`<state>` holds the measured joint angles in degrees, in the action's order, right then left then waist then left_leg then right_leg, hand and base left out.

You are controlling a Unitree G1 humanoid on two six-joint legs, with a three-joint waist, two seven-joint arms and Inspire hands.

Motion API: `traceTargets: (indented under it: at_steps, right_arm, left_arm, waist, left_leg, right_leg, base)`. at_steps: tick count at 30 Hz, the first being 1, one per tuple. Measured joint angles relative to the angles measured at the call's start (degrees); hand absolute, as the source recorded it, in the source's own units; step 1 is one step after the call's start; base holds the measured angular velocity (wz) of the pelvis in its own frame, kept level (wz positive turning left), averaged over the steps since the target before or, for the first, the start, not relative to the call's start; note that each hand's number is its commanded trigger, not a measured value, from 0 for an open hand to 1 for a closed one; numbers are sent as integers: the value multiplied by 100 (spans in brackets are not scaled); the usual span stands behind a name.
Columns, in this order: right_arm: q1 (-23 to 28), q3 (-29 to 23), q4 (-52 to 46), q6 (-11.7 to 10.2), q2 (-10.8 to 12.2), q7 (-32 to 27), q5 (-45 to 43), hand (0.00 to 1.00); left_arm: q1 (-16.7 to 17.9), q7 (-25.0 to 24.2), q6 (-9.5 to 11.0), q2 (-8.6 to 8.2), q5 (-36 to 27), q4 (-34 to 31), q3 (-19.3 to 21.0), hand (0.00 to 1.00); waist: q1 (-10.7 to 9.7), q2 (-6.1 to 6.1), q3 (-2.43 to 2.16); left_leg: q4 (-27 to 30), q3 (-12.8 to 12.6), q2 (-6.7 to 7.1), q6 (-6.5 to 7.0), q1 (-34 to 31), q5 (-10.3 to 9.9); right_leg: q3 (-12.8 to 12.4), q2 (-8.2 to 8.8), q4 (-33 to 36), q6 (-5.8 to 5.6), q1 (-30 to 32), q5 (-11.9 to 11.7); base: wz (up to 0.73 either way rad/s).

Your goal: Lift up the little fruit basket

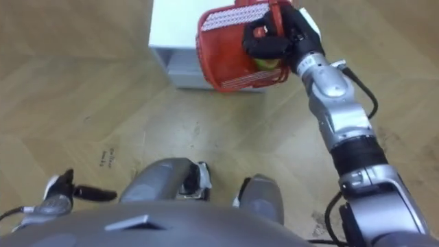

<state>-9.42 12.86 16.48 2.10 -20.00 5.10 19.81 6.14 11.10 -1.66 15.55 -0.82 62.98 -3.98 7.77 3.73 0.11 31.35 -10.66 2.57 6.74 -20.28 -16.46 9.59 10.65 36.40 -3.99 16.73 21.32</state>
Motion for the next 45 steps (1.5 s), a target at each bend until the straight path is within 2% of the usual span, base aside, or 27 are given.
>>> traceTargets:
  at_steps: [1, 3, 4, 7, 10, 13, 23, 26, 30, 37, 39, 42, 45]
  right_arm:
    - [0, -75, -204, 2, -6, 3, 14, 100]
    - [2, -230, -512, 3, -7, -27, 38, 100]
    - [3, -327, -704, 8, -17, -43, 53, 100]
    - [24, -509, -1318, 55, -60, -72, 278, 100]
    - [7, -791, -1890, 53, -65, -65, 289, 100]
    - [-70, -957, -2028, 43, -65, -70, 289, 100]
    - [-69, -1093, -2027, 53, -65, -64, 277, 100]
    - [-78, -1090, -1956, 53, -65, -75, 208, 100]
    - [-83, -980, -1742, 173, -65, -75, 220, 100]
    - [-182, -767, -997, 176, -22, -58, 246, 100]
    - [-182, -714, -811, 208, 20, -51, 251, 100]
    - [-188, -596, -670, 290, 31, -56, 283, 100]
    - [-428, -482, -166, 290, 186, -115, 304, 100]
  left_arm:
    - [22, 1, 37, -51, 60, 2, 72, 0]
    - [66, 2, 35, -105, 50, -10, 239, 0]
    - [149, 2, 36, -111, 49, -32, 330, 0]
    - [381, 66, 34, -156, 64, -37, 392, 0]
    - [406, 85, 32, -193, 314, 33, 611, 0]
    - [409, 118, 28, -233, 390, 110, 735, 0]
    - [625, -61, -211, -355, 842, 112, 966, 0]
    - [634, -68, -264, -346, 949, 113, 955, 0]
    - [628, -73, -394, -344, 1312, 103, 958, 0]
    - [615, -305, -539, -341, 1556, 115, 954, 0]
    - [653, -325, -577, -340, 1553, 113, 953, 0]
    - [674, -354, -596, -338, 1556, 96, 949, 0]
    - [674, -455, -598, -316, 1576, 44, 932, 0]
  waist:
    - [33, 15, -2]
    - [-30, 24, 6]
    - [-61, 74, 12]
    - [-133, 120, 17]
    - [-137, 192, 14]
    - [-115, 215, 11]
    - [-95, 275, 13]
    - [-60, 291, 24]
    - [133, 342, 63]
    - [389, 255, 113]
    - [413, 230, 107]
    - [558, 218, 98]
    - [563, 216, 97]
  left_leg:
    - [-180, -1, -31, -75, 109, 49]
    - [-426, 7, -87, -122, 240, 145]
    - [-627, 0, -92, -140, 373, 222]
    - [-891, -3, -106, -164, 701, 268]
    - [-994, -1, -112, -168, 856, 270]
    - [-1108, 3, -114, -170, 1001, 271]
    - [-1165, 198, -89, -225, 1111, 305]
    - [-1171, 313, -90, -260, 1126, 328]
    - [-1196, 354, -117, -303, 1143, 354]
    - [-1109, 553, -102, -311, 967, 358]
    - [-1082, 608, -90, -311, 907, 359]
    - [-1058, 635, -89, -313, 798, 366]
    - [-999, 759, -81, -313, 698, 372]
  right_leg:
    - [97, -104, -399, 45, -209, -69]
    - [190, -180, -816, 94, -443, -222]
    - [214, -213, -1034, 102, -581, -311]
    - [208, -346, -1508, 88, -997, -463]
    - [210, -395, -1787, 77, -1219, -535]
    - [219, -440, -2053, 61, -1418, -639]
    - [341, -484, -2302, 57, -1699, -686]
    - [469, -482, -2315, 61, -1780, -689]
    - [538, -525, -2371, 108, -1793, -714]
    - [763, -575, -2375, 139, -1778, -733]
    - [795, -576, -2369, 138, -1764, -733]
    - [839, -572, -2353, 138, -1663, -732]
    - [964, -563, -2313, 137, -1592, -732]
  base:
    - [-37]
    - [-16]
    - [-5]
    - [-3]
    - [0]
    - [-1]
    - [10]
    - [17]
    - [4]
    - [14]
    - [14]
    - [6]
    - [19]
